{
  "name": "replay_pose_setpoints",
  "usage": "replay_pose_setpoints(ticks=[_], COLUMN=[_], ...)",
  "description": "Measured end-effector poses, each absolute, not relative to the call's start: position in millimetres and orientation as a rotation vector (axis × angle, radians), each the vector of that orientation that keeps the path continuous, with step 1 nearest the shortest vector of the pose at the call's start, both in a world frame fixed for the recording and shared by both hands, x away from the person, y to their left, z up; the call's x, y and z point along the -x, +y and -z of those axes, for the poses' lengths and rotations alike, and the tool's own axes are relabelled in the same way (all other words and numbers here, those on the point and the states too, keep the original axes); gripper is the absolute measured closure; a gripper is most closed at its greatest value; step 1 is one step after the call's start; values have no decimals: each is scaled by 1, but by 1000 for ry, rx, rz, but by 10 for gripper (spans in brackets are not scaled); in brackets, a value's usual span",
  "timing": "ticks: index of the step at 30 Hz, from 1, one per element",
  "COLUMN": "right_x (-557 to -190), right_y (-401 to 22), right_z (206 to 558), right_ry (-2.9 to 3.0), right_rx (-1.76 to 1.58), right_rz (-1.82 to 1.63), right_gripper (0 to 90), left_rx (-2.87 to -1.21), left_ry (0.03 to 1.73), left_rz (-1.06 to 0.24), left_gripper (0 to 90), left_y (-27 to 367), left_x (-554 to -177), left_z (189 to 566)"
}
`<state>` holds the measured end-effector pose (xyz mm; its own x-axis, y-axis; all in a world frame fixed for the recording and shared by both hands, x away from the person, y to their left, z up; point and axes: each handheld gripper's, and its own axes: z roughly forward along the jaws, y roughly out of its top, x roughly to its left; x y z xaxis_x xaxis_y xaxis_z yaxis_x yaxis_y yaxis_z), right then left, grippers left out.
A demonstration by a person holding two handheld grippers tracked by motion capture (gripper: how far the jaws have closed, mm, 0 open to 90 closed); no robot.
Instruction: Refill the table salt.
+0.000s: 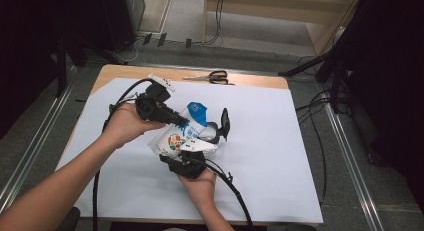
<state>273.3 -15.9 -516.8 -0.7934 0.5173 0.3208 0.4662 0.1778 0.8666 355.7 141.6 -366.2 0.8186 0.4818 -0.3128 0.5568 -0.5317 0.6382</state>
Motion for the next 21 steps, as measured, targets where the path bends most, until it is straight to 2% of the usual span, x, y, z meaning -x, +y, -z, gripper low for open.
replay_pose_setpoints(ticks=[3,7,21], right_x=[-274,-274,-278], right_y=[-16,-14,-13], right_z=[517,518,516], right_ry=[2380,2384,2381], right_rx=[-993,-992,-1048], right_rz=[-1726,-1722,-1754], right_gripper=[695,695,679], left_rx=[-2229,-2257,-2323], left_ry=[774,796,827], left_rz=[132,105,84], left_gripper=[830,892,898], left_y=[143,138,119], left_x=[-356,-355,-363], left_z=[365,366,363])
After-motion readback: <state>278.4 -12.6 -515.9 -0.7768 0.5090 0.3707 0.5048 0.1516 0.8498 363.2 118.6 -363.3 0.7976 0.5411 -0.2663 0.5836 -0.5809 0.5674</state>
